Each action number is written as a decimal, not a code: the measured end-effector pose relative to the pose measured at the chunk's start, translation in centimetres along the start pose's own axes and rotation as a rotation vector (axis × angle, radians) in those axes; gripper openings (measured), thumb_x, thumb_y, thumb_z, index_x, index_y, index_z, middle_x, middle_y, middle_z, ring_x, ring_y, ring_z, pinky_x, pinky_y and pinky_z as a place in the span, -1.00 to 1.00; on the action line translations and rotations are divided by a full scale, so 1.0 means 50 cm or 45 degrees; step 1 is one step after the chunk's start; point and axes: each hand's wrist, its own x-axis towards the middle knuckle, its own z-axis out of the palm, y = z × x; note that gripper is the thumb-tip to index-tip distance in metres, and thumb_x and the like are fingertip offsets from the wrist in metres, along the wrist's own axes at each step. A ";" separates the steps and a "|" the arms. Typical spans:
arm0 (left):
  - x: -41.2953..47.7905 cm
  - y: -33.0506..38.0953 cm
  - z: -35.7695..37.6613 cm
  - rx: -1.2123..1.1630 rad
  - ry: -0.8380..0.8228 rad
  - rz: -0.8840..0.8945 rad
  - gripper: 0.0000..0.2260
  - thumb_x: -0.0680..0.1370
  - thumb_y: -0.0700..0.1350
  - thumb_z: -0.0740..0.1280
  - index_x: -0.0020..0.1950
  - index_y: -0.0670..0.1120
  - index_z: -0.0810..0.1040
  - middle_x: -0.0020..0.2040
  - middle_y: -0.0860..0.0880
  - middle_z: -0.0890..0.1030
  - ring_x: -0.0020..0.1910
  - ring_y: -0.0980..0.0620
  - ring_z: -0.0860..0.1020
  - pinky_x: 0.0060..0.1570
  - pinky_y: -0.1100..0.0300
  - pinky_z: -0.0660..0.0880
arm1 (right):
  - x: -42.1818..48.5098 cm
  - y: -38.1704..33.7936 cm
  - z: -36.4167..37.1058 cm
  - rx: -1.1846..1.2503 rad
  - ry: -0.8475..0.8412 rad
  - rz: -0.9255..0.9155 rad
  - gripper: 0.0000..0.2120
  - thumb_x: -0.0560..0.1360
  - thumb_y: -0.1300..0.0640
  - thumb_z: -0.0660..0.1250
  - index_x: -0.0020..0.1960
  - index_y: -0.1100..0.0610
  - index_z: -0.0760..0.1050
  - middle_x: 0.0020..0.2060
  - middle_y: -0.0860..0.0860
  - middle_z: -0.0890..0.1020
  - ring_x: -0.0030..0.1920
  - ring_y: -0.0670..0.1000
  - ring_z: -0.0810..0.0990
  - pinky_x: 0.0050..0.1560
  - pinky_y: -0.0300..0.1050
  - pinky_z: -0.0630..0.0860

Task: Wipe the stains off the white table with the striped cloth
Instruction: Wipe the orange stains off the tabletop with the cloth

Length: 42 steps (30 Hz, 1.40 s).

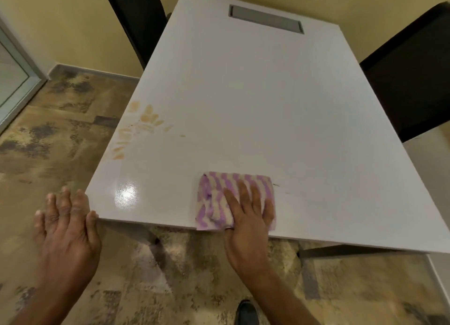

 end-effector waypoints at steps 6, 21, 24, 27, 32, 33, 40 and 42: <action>-0.001 0.014 0.001 -0.031 0.028 0.014 -0.43 0.70 0.09 -0.10 0.63 -0.18 0.21 0.66 -0.21 0.16 0.68 -0.16 0.00 0.63 -0.17 -0.08 | 0.007 0.091 -0.028 -0.024 0.244 0.444 -0.27 0.43 0.25 0.41 0.57 0.01 0.35 0.65 0.11 0.19 0.66 0.22 0.04 0.58 0.35 -0.04; -0.001 0.023 0.004 -0.032 0.005 0.054 -0.40 0.70 0.13 -0.13 0.64 -0.18 0.18 0.66 -0.20 0.17 0.68 -0.12 -0.01 0.64 -0.11 -0.10 | 0.130 -0.095 0.029 0.274 -0.121 -0.108 -0.24 0.41 0.27 0.26 0.58 -0.09 0.29 0.66 -0.05 0.14 0.67 0.00 -0.10 0.62 0.22 -0.20; 0.009 0.025 0.003 -0.014 0.011 0.048 -0.40 0.70 0.13 -0.14 0.64 -0.18 0.18 0.66 -0.20 0.17 0.68 -0.07 -0.04 0.62 -0.03 -0.15 | 0.062 -0.069 0.023 0.344 -0.126 -0.130 -0.23 0.38 0.25 0.24 0.57 -0.10 0.30 0.65 -0.10 0.15 0.67 -0.07 -0.12 0.63 0.18 -0.22; 0.015 0.027 0.003 -0.012 0.004 0.035 -0.40 0.70 0.15 -0.15 0.65 -0.15 0.14 0.68 -0.16 0.13 0.68 0.00 -0.09 0.61 0.12 -0.25 | 0.002 -0.024 0.023 0.244 0.019 0.055 -0.25 0.42 0.21 0.34 0.58 -0.12 0.30 0.67 -0.11 0.09 0.67 -0.05 -0.14 0.63 0.24 -0.16; 0.026 0.019 0.003 -0.034 -0.011 0.034 -0.39 0.70 0.15 -0.16 0.66 -0.16 0.14 0.68 -0.13 0.11 0.69 -0.03 -0.07 0.61 0.16 -0.29 | 0.050 -0.010 0.022 0.112 0.252 0.358 -0.30 0.42 0.17 0.27 0.57 -0.05 0.36 0.65 0.11 0.17 0.66 0.20 0.03 0.55 0.35 0.02; 0.027 0.017 0.004 -0.038 -0.013 0.037 -0.39 0.70 0.15 -0.16 0.66 -0.16 0.14 0.69 -0.13 0.10 0.69 -0.03 -0.08 0.62 0.13 -0.27 | 0.073 -0.020 0.028 0.103 0.239 0.377 -0.29 0.44 0.18 0.30 0.59 -0.07 0.31 0.65 0.12 0.15 0.66 0.22 0.01 0.55 0.34 -0.01; 0.031 0.005 0.010 -0.080 -0.037 0.046 -0.41 0.70 0.13 -0.13 0.66 -0.15 0.15 0.69 -0.08 0.08 0.69 0.03 -0.11 0.65 0.04 -0.18 | 0.227 -0.115 0.079 0.056 0.180 0.271 -0.22 0.42 0.16 0.31 0.61 -0.15 0.22 0.66 0.08 0.11 0.66 0.21 -0.03 0.56 0.32 -0.05; 0.032 0.003 0.010 -0.075 -0.062 0.059 -0.42 0.70 0.12 -0.12 0.66 -0.14 0.12 0.69 -0.05 0.05 0.68 0.04 -0.13 0.64 0.05 -0.21 | 0.258 -0.149 0.094 0.064 0.157 0.225 -0.24 0.43 0.15 0.30 0.59 -0.16 0.25 0.66 0.09 0.13 0.66 0.21 -0.01 0.57 0.33 -0.06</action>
